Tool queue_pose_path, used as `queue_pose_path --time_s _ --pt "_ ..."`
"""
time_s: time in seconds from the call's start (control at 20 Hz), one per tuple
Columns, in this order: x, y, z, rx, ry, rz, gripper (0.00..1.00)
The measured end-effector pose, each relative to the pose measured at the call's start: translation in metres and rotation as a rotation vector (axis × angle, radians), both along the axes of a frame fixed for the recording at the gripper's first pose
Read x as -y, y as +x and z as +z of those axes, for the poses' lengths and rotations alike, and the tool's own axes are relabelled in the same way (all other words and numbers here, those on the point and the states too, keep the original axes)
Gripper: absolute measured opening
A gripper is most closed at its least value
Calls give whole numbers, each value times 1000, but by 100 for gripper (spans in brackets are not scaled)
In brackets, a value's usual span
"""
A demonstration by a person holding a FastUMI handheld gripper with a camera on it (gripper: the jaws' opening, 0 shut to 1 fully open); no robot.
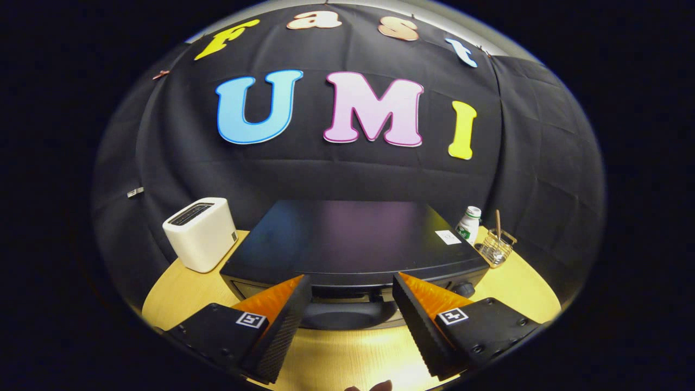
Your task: Open the toaster oven, put the food inside, and close the toaster oven door.
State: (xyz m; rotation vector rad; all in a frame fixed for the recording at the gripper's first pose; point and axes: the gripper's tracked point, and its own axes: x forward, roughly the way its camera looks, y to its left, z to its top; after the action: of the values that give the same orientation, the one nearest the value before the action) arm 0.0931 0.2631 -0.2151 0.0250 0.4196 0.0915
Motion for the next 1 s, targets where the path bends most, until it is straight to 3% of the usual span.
queue_pose_path --time_s 0.45,1.0 --pt "-4 -10 -13 -38 49 11 97" --pt "3 -93 -50 -92 1 20 96"
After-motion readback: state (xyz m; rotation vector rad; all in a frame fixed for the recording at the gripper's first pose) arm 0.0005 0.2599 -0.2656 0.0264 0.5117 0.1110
